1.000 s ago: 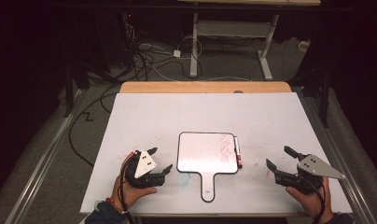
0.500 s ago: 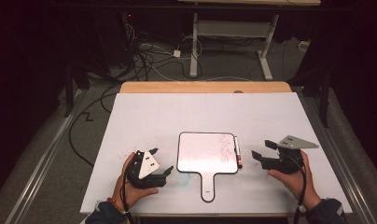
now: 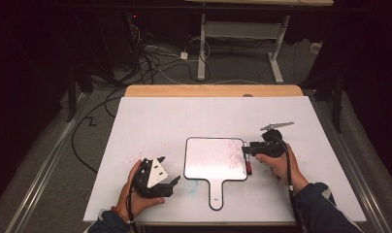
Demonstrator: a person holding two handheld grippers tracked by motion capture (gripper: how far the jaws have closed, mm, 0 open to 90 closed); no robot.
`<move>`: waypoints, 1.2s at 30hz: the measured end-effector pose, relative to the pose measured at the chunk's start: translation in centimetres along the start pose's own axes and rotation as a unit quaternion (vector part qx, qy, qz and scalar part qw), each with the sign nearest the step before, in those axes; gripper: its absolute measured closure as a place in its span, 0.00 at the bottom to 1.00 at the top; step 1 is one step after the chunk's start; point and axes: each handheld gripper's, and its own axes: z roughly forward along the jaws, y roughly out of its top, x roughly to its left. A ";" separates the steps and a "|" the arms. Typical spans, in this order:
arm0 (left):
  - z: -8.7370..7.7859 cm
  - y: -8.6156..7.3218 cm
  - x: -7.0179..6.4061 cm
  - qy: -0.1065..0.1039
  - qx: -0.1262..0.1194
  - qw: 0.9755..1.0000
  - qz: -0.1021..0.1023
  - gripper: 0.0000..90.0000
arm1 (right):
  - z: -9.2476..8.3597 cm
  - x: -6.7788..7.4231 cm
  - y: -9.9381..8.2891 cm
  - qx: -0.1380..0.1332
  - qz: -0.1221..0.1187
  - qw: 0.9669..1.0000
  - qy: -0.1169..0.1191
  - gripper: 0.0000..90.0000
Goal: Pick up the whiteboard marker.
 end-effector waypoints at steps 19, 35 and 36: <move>0.3 0.3 -0.2 -0.010 0.008 1.000 0.009 0.22 | 0.9 0.1 -0.1 0.014 -0.004 1.000 0.009 0.90; 2.7 5.4 -0.6 -0.103 -0.056 0.991 -0.070 0.26 | -3.9 4.3 0.9 -0.107 -0.071 0.991 0.028 0.90; 3.4 6.8 -1.2 -0.122 -0.066 0.988 -0.075 0.27 | -4.1 5.0 0.8 -0.118 -0.078 0.989 0.032 0.90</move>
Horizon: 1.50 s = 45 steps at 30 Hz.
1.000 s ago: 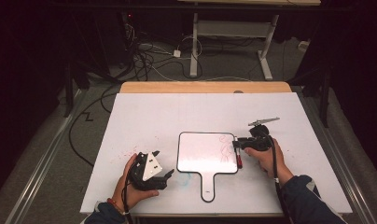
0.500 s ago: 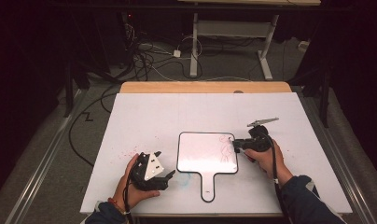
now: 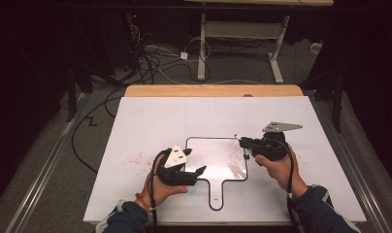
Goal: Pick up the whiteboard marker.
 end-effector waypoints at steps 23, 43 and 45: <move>7.0 4.6 -3.2 -0.093 -0.054 0.991 -0.073 0.48 | -0.6 3.5 -0.5 -0.062 -0.025 0.997 0.028 0.90; 7.3 4.4 -3.5 -0.094 -0.065 0.991 -0.075 0.69 | -0.9 4.4 -0.9 -0.099 -0.017 0.995 0.017 0.90; 7.3 4.5 -3.6 -0.087 -0.060 0.992 -0.067 0.72 | -1.0 4.3 -0.9 -0.097 -0.017 0.995 0.018 0.90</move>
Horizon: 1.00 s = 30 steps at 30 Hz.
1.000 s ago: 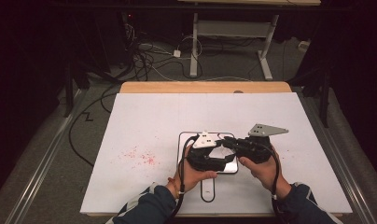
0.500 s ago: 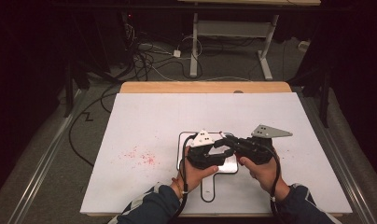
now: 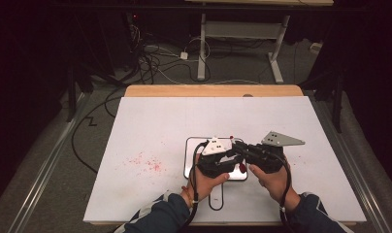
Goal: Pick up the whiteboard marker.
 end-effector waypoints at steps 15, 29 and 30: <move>0.4 0.1 0.9 0.010 0.012 1.000 0.020 0.87 | -0.3 0.1 0.1 0.003 -0.012 1.000 -0.008 0.88; 3.4 -1.2 2.5 -0.002 0.042 0.999 0.030 0.87 | -3.6 -2.5 -0.4 0.016 -0.010 0.999 -0.035 0.47; 3.4 -1.6 2.2 -0.005 0.039 0.999 0.034 0.87 | -4.2 -2.7 -0.5 0.013 -0.009 0.999 -0.039 0.45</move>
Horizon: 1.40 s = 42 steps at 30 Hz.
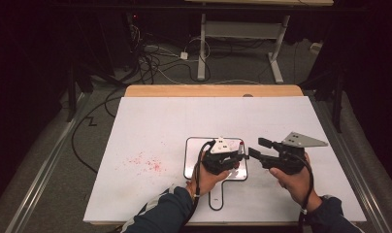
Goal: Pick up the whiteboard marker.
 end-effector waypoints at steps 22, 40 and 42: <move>-0.7 -0.5 -1.2 0.021 0.004 0.999 0.033 0.88 | -5.1 -2.4 -2.5 -0.009 -0.025 0.998 -0.063 0.42; -0.2 -0.5 -2.2 0.025 0.007 0.999 0.046 0.88 | -4.9 -2.4 -2.7 0.000 -0.042 0.996 -0.075 0.41; -0.4 -0.5 -2.0 0.025 0.007 0.999 0.045 0.88 | -5.0 -2.3 -2.7 -0.001 -0.042 0.996 -0.076 0.41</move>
